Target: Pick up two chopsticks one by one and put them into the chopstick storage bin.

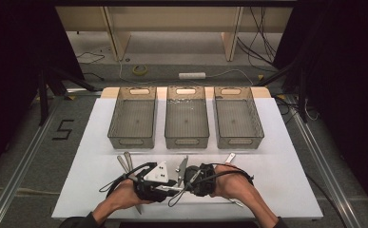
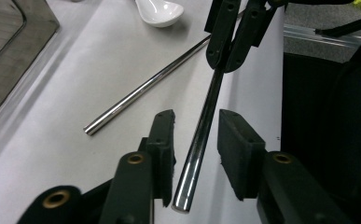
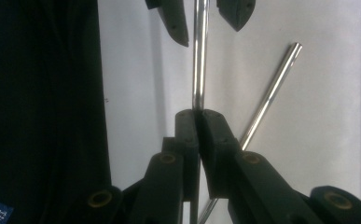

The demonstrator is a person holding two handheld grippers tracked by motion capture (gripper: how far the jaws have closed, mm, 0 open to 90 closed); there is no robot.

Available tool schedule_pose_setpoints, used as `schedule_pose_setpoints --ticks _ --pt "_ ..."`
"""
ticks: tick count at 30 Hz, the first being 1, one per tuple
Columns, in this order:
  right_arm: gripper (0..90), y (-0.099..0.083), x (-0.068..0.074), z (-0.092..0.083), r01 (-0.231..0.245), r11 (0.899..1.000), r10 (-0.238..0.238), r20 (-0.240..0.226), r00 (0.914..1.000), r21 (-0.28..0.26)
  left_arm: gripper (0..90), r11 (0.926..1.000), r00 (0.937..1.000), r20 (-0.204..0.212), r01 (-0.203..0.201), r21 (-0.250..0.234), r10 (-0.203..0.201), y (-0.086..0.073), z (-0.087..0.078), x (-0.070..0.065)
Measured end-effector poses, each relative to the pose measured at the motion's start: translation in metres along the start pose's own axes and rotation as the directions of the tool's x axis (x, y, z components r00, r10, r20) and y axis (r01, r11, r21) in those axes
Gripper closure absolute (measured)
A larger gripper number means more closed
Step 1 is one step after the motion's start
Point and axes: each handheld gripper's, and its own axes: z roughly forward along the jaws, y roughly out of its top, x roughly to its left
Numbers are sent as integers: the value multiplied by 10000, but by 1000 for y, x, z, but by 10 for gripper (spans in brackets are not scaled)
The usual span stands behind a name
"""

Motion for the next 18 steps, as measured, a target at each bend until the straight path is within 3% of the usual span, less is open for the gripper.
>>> schedule_pose_setpoints --ticks 6,9,11,12,15,18 --pt "859 0 2 2 265 9996 -266 -106 9996 -97 743 9995 9989 383 -287 119 282 -1 0 -1" --pt "844 -1 2 0 500 9987 -502 -229 9985 -55 807 9993 9939 1040 -369 -8 368 -2 0 -2" --pt "891 -3 2 -1 427 9989 -434 -374 9984 -192 826 9982 9943 901 -585 114 573 -2 0 -4" --pt "900 -3 0 -5 376 9987 -390 -440 9983 -334 827 9982 9930 1032 -592 80 580 -2 -1 -4" --pt "770 -7 -2 -11 238 9980 -264 -444 9987 -583 830 9980 9930 1006 -592 -228 612 -1 -5 -5" --pt "663 -13 -5 -20 -158 9950 125 -344 9993 -982 831 9984 9963 707 -477 -288 497 0 -7 -3"
